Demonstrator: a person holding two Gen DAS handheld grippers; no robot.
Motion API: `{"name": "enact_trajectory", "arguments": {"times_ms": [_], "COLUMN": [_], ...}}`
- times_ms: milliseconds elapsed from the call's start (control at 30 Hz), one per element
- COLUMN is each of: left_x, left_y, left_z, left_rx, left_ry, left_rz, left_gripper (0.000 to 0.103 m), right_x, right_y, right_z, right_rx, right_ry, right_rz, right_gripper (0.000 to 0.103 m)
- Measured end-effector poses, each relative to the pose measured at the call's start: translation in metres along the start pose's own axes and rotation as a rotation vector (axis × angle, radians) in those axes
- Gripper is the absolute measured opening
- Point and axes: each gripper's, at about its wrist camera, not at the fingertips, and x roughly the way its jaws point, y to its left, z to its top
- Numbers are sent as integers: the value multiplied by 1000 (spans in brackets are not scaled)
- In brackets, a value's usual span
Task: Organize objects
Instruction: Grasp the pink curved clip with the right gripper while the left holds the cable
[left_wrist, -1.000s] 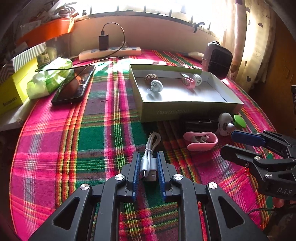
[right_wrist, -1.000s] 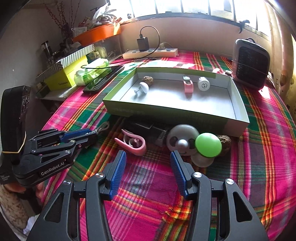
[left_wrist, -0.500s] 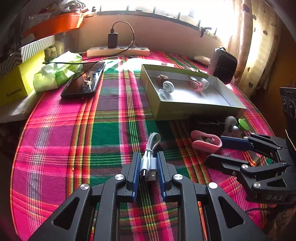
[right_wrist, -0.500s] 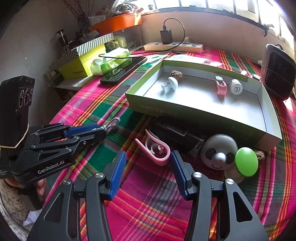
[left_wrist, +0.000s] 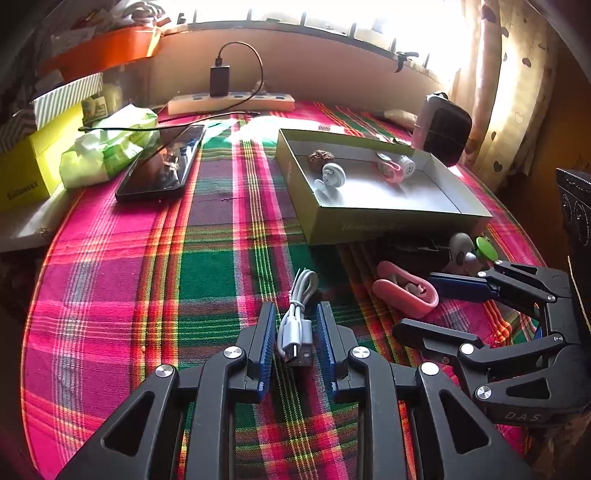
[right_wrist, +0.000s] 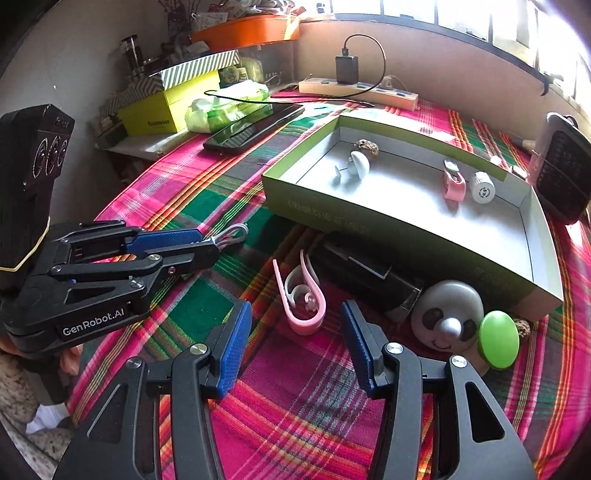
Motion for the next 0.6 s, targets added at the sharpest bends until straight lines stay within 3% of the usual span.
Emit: {"name": "enact_trajectory", "arguments": {"times_ms": [100,467,533,600], "left_x": [2,4,4,4], "left_y": [-3,-3,-4,-4], "left_z": [1,4,4,4], "left_rx": [16,21,25,25], "left_ry": [2,7,8,7], "left_rz": [12,27,35,39], "left_gripper": [23,23,23,23], "right_x": [4,7,7,6], "right_y": [5,4,4,4], "right_z": [2,7,7,7], "right_rx": [-45,-34,-32,-34], "right_ry": [-2,-10,-12,-15], "right_rz": [-38,-36,-36,-33], "right_gripper": [51,51,47,37]}}
